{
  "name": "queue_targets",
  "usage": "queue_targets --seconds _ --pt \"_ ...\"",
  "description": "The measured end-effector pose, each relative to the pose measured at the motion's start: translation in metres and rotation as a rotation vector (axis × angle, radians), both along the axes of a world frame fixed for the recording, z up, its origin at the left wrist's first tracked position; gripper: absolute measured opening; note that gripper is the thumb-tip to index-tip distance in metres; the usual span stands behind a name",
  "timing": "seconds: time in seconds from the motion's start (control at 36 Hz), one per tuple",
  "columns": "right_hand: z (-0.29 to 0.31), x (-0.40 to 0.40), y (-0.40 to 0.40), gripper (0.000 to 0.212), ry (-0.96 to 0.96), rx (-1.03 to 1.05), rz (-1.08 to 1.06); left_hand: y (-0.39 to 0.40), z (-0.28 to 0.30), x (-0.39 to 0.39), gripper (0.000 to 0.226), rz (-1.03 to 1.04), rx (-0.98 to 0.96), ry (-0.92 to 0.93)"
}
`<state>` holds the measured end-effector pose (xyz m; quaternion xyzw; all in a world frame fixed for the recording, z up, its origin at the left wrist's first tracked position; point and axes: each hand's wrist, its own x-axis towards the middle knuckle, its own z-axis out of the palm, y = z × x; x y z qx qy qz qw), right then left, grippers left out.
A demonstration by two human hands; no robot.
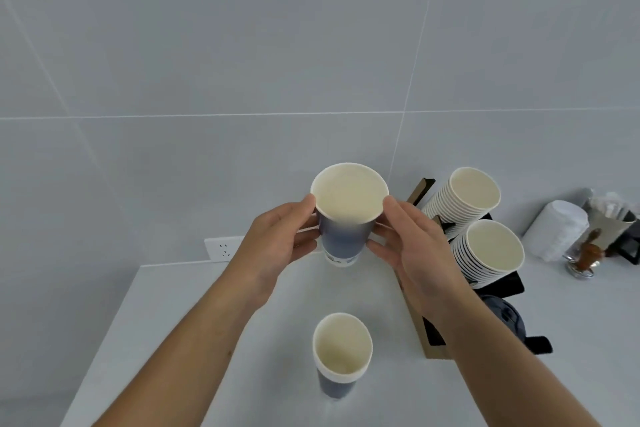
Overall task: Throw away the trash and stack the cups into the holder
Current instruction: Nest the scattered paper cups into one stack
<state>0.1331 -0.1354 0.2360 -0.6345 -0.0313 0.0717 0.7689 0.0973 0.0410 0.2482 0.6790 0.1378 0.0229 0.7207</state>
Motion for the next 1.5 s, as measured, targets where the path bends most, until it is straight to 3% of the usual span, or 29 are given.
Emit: queue_targets --seconds 0.39,1.03,1.25,1.5 --pt "0.006 -0.044 -0.012 0.014 -0.003 -0.094 0.043 -0.011 -0.002 -0.055 0.023 0.016 0.032 -0.005" --pt "-0.066 -0.069 -0.027 0.02 0.279 -0.237 0.04 -0.028 -0.083 -0.084 0.014 0.14 -0.04 0.184" --pt "-0.084 -0.065 -0.027 0.023 0.267 -0.261 0.01 -0.026 -0.114 -0.081 0.008 0.202 -0.049 0.164" --pt "-0.107 -0.055 -0.025 0.023 0.247 -0.388 -0.003 -0.027 -0.134 -0.078 0.019 0.226 0.094 0.113"
